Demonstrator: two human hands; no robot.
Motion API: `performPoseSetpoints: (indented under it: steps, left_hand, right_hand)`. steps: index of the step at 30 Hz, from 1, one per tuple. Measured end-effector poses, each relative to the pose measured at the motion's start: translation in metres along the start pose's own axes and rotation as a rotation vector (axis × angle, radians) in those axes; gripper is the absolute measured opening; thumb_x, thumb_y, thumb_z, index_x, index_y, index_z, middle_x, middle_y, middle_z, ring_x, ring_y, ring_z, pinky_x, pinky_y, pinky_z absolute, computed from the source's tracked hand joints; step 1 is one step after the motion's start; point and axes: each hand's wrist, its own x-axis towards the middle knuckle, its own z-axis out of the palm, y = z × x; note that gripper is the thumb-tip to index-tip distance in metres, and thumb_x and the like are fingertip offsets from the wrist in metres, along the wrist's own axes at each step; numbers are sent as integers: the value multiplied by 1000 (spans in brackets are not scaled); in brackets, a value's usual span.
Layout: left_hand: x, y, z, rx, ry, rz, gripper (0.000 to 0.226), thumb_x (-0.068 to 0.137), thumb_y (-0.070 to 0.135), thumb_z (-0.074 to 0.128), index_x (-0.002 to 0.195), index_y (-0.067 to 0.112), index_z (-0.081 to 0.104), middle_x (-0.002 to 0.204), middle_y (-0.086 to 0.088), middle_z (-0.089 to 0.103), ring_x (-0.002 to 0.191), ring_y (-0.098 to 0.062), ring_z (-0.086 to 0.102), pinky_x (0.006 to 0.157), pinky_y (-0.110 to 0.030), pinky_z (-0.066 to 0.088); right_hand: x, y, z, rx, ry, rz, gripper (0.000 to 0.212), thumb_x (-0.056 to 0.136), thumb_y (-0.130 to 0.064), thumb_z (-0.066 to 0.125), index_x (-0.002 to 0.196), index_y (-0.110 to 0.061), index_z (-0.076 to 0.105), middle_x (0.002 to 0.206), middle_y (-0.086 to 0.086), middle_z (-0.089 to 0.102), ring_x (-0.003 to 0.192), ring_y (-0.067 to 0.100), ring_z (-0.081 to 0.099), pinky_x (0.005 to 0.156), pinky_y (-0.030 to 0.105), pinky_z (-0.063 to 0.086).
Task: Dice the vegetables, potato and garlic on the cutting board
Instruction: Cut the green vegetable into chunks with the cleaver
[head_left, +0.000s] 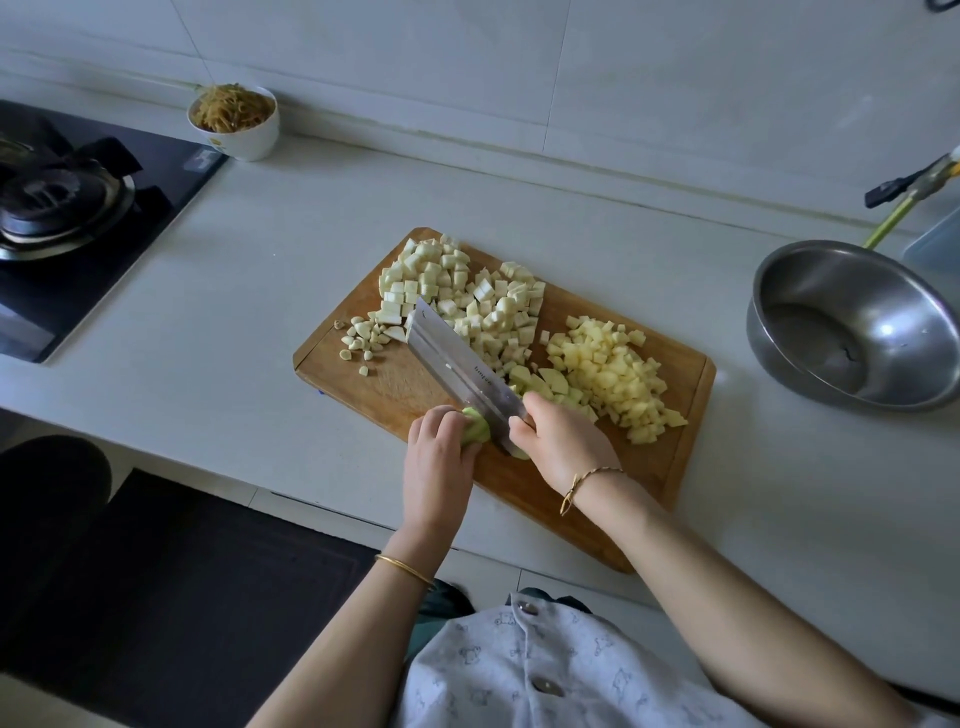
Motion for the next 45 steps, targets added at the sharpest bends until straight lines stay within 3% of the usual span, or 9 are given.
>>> performPoseSetpoints:
  steps: [3,9,14,21,25,28,31,40,45]
  left_hand:
    - [1,0,-2,3,-9,-1,23,75,5,76,95,5,64,110,-10,61,99,-28,55,82,-27,40]
    - [-3,-2,-4,16,2,-20,34,70,1,77,101,8,66,109,-11,60,96,-33,54,83,-40,45]
    - [-3,-2,-2,-17,-1,-49,31,72,-1,75,101,6,66,108,-12,60,97,-33,52,83,-31,37]
    - [-2,-2,-1,-25,10,-38,32,71,-3,76,100,6,68,106,-12,61,96,-32,54,83,-32,38]
    - [-2,-3,0,-30,11,-37,30,71,-3,75,98,6,68,105,-11,61,95,-31,54,82,-32,39]
    - [-2,-3,1,-30,13,-41,27,72,-3,75,97,6,67,106,-12,61,95,-32,54,81,-33,40]
    - [-1,-2,0,-36,15,-44,27,73,-3,74,97,5,67,106,-12,61,96,-32,54,81,-35,43]
    - [5,-1,0,-30,-8,-49,30,75,5,75,102,8,65,110,-8,61,101,-28,53,85,-29,35]
    - [1,-1,-1,-13,2,-63,31,75,6,76,103,7,63,110,-9,60,100,-28,51,84,-31,38]
  right_hand:
    - [1,2,5,25,16,41,26,100,-31,40,80,-15,37,61,-3,40,57,19,43,45,28,27]
    - [-2,5,-1,108,66,59,40,99,-31,42,65,-24,23,59,-3,35,50,12,31,45,28,20]
    - [-4,3,-10,127,96,47,40,99,-30,43,66,-23,23,58,-3,36,48,13,32,44,27,21]
    - [-5,1,-10,49,69,18,28,99,-31,42,78,-14,36,57,-1,37,47,15,32,42,27,20]
    - [-1,-1,-8,8,50,5,32,99,-32,42,71,-20,31,59,-1,39,50,17,37,42,29,23]
    - [2,-6,0,-14,18,10,26,99,-31,41,78,-17,35,61,-3,39,58,21,41,43,29,25]
    - [3,-5,6,4,15,45,24,100,-31,39,82,-15,37,60,-3,39,53,18,38,44,29,22]
    - [-5,8,-6,96,101,97,36,99,-32,42,68,-22,26,56,-1,37,48,16,33,44,29,20]
    - [-8,4,-7,109,109,76,38,98,-31,43,67,-21,25,56,-1,37,48,16,32,44,29,20]
